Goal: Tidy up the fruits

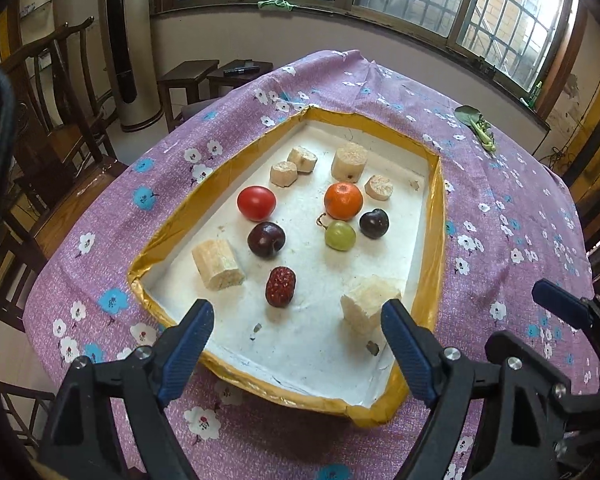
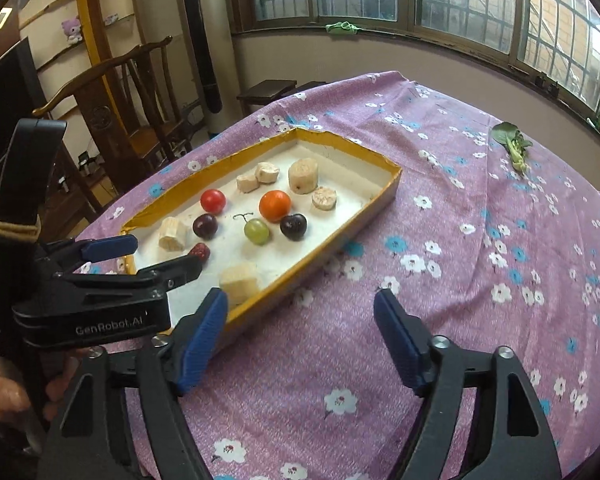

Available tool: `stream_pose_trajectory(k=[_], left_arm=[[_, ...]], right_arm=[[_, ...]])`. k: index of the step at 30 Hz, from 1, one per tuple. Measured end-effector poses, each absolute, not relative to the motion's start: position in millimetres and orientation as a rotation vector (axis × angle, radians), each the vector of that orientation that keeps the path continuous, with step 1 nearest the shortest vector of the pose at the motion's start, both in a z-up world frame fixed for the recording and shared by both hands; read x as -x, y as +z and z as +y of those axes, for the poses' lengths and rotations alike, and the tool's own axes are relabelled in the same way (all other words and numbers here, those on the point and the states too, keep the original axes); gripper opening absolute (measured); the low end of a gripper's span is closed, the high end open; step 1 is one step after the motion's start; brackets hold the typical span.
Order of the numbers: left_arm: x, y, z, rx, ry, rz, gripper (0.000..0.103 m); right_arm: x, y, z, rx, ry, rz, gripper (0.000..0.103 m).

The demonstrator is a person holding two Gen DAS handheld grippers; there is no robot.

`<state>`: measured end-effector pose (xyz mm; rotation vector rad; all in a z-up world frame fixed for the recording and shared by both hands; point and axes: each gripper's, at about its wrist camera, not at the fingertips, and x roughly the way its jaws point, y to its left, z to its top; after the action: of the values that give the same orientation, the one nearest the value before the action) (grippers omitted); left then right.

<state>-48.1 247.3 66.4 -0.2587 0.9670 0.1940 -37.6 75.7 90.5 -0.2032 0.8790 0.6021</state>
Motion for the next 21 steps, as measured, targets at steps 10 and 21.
stream_pose_trajectory(k=[10,21], left_arm=[[77,76,225,0.238,0.253,0.912,0.089],[98,84,219,0.181,0.366,0.883,0.090]], right_arm=[[63,75,72,0.272,0.641,0.908,0.078],[70,70,66,0.270,0.667,0.941,0.078]])
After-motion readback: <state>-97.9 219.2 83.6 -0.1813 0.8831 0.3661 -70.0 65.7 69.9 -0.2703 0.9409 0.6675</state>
